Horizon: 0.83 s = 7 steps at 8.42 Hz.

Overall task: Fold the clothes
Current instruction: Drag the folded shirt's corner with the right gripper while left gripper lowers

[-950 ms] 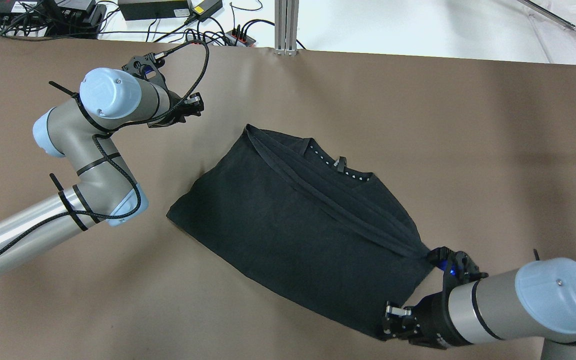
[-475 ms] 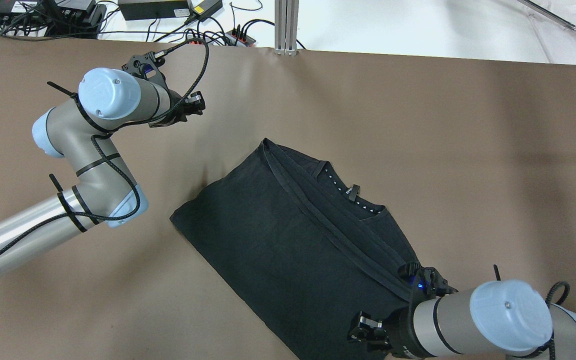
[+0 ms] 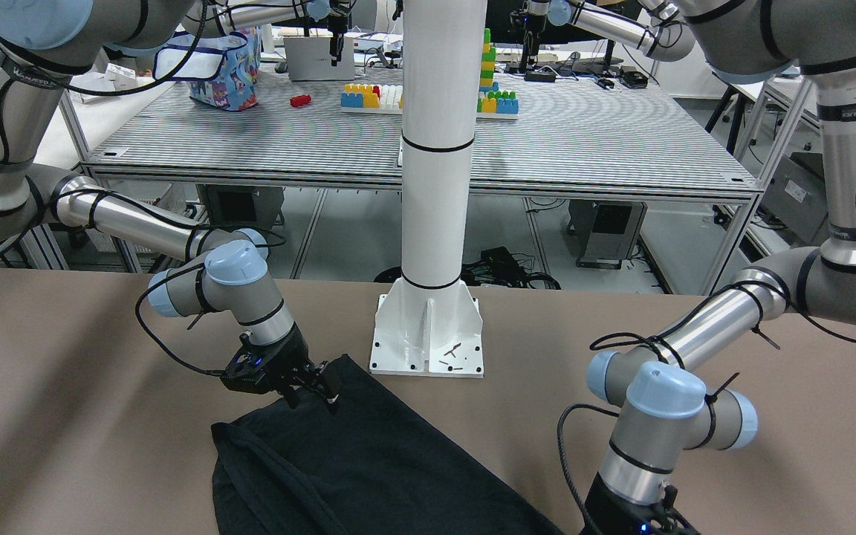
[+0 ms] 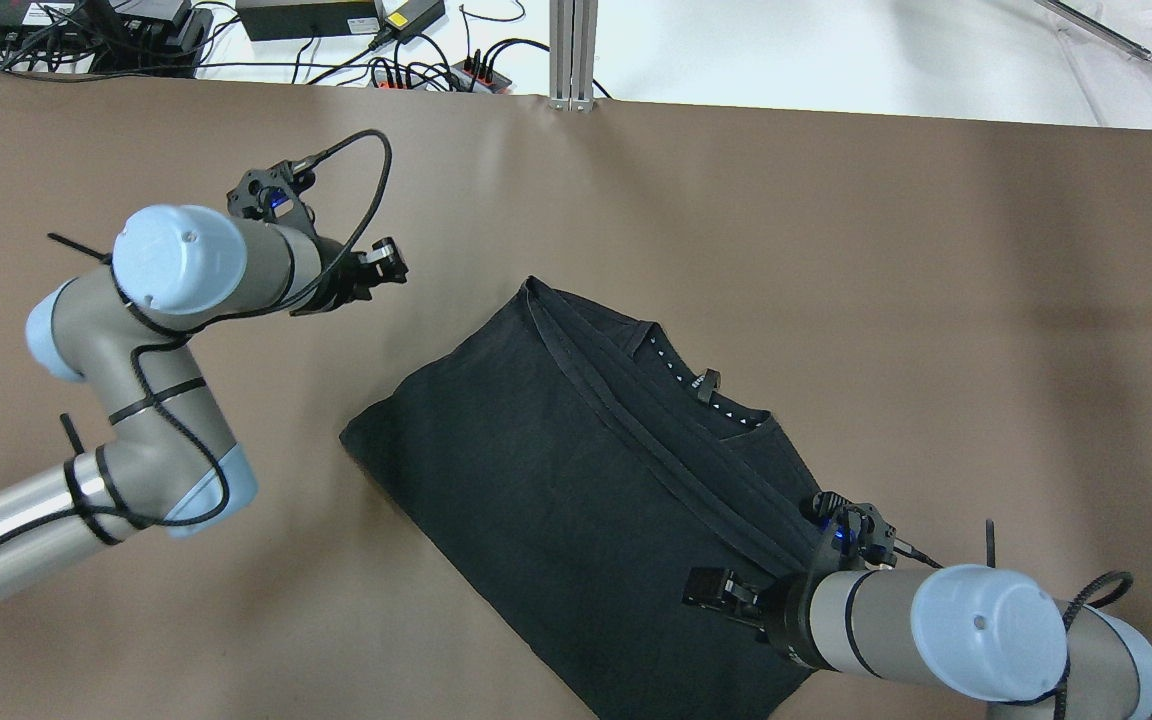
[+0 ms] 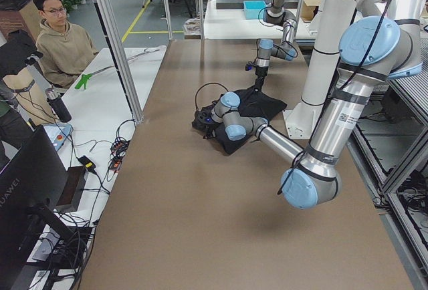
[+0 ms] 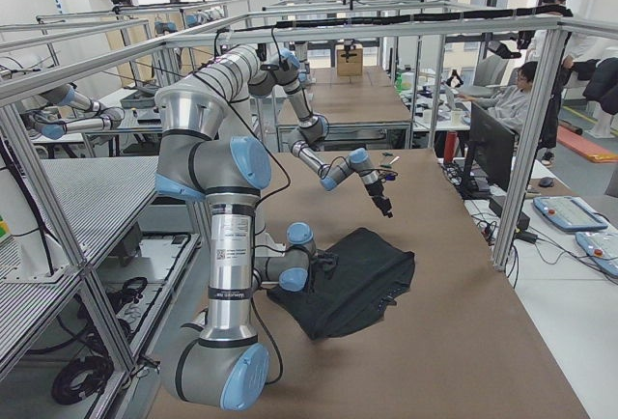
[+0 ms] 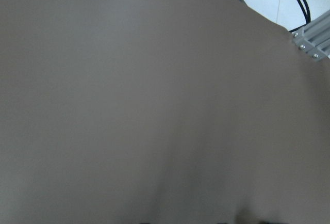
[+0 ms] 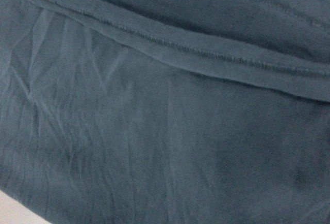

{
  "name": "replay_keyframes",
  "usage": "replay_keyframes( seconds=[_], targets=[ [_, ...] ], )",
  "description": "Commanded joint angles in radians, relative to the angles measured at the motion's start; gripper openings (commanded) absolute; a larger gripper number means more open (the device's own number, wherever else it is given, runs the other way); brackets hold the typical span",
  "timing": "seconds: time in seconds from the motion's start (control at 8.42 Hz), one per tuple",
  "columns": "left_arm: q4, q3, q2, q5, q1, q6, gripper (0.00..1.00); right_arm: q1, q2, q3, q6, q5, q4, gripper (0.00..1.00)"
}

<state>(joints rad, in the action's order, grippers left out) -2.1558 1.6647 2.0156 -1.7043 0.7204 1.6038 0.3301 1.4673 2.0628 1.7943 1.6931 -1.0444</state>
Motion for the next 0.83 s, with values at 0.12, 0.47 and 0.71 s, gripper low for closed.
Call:
replay_keyframes(
  seconds=[0.12, 0.47, 0.71],
  targets=[
    [-0.001, 0.164, -0.181, 0.171, -0.192, 0.153, 0.58, 0.020, -0.022, -0.043, 0.001, -0.165, -0.009, 0.95],
    [-0.001, 0.104, -0.176, 0.226, -0.257, 0.168, 0.58, 0.026, -0.022, -0.076, 0.001, -0.168, -0.013, 0.95],
    [-0.003, 0.072, -0.163, 0.227, -0.262, 0.166, 0.58, 0.037, -0.025, -0.076, 0.000, -0.168, -0.013, 0.95]
  ],
)
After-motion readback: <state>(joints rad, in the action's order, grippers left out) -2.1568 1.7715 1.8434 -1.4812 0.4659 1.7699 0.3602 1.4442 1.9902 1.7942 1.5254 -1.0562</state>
